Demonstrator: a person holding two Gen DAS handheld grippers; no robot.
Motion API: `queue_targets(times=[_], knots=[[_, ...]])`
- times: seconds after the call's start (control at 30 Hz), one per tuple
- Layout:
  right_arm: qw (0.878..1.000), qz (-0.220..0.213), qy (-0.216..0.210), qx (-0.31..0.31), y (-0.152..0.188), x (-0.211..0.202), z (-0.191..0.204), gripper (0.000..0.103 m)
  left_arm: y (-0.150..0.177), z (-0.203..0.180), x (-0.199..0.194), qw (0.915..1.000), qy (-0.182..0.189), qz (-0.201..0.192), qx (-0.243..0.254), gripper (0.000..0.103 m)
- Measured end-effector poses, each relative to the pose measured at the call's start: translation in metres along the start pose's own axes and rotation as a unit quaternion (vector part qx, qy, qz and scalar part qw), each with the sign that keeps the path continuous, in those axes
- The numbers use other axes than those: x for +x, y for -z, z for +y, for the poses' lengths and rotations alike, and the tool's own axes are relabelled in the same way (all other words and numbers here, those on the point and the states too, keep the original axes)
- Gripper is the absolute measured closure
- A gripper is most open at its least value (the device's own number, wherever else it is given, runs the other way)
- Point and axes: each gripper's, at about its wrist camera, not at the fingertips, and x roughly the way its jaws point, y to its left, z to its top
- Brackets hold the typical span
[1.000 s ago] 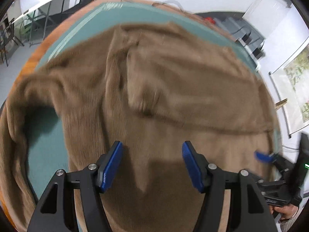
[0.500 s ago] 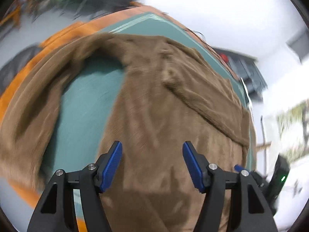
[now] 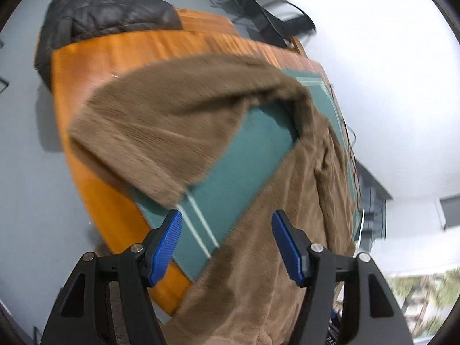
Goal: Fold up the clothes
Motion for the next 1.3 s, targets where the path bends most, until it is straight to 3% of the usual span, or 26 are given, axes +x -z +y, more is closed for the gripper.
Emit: queue_targets(times=[0.17, 0.37, 1.07, 1.3], knots=[[1.0, 0.0, -0.001, 0.007, 0.0, 0.0, -0.004, 0.023, -0.02, 0.029, -0.014, 0.998, -0.034, -0.028, -0.047, 0.034], [1.0, 0.003, -0.001, 0.011, -0.003, 0.003, -0.006, 0.023, -0.038, 0.037, -0.015, 0.9966, -0.026, -0.048, -0.062, 0.034], [0.999, 0.02, 0.009, 0.026, 0.0, 0.01, -0.017, 0.023, -0.04, 0.059, 0.006, 0.993, 0.003, 0.007, -0.118, 0.034], [0.999, 0.024, 0.008, 0.031, 0.003, 0.011, -0.021, 0.023, -0.047, 0.062, 0.01, 0.9907, 0.007, -0.004, -0.136, 0.034]])
